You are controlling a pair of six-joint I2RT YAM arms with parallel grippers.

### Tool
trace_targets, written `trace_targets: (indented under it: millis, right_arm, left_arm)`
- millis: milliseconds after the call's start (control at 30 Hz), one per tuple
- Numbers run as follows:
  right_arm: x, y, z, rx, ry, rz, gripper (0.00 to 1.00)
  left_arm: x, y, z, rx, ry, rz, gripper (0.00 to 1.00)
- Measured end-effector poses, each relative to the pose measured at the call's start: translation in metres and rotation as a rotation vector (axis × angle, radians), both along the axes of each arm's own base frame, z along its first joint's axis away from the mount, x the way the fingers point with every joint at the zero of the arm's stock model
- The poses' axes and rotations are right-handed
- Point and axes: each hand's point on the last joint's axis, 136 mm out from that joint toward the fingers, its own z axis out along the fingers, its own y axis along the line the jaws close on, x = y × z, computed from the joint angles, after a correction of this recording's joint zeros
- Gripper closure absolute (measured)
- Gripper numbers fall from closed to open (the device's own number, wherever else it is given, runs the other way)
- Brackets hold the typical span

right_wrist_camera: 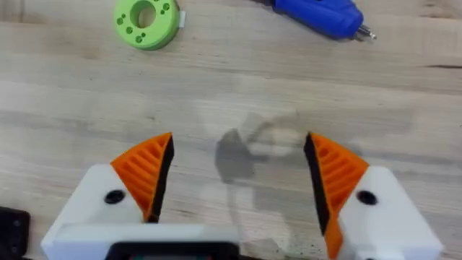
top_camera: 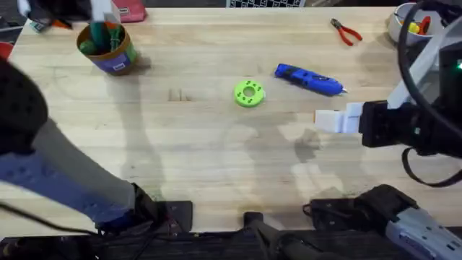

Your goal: Pick up the gripper from the table and insert it into the empty holder that is missing its gripper. Then pick up a screw, insert it into the mounting hole, and use the screwdriver to tighten it. Finally, clean up the table by picking up the vegetable and placing it into the bucket.

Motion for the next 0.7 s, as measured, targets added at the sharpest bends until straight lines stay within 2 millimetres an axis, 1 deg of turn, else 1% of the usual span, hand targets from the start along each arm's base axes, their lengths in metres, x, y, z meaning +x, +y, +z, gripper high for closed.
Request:
trace_targets:
  millis: [67,167,233,300,367,433,500,533,633,700]
  right_arm:
    - [0.000,0.000,0.000,0.000,0.000,0.000,0.008]
    - [0.000,0.000,0.000,0.000,0.000,0.000,0.007]
    - [0.000,0.000,0.000,0.000,0.000,0.000,0.008]
    - [0.000,0.000,0.000,0.000,0.000,0.000,0.009]
    - [0.000,0.000,0.000,0.000,0.000,0.000,0.008]
    - [0.000,0.000,0.000,0.000,0.000,0.000,0.008]
    - [0.000,0.000,0.000,0.000,0.000,0.000,0.008]
    - [0.000,0.000,0.000,0.000,0.000,0.000,0.008]
    - [0.000,0.000,0.000,0.000,0.000,0.000,0.008]
    - [0.000,0.000,0.000,0.000,0.000,0.000,0.007]
  left_arm:
    - [-0.010,-0.007,0.027,0.010,-0.034,-0.004,0.014]
    - [-0.034,-0.027,0.072,0.026,-0.092,-0.025,0.013]
    - [-0.050,-0.041,0.096,0.036,-0.131,-0.044,0.013]
    - [-0.067,-0.056,0.110,0.041,-0.160,-0.067,0.013]
    - [-0.089,-0.070,0.111,0.035,-0.168,-0.084,0.013]
    - [-0.113,-0.083,0.100,0.020,-0.148,-0.095,0.013]
    - [-0.139,-0.097,0.085,-0.002,-0.123,-0.101,0.013]
    - [-0.147,-0.103,0.080,-0.009,-0.118,-0.107,0.013]
    - [-0.177,-0.129,0.065,-0.040,-0.119,-0.151,0.013]
    - [-0.193,-0.145,0.058,-0.059,-0.129,-0.190,0.013]
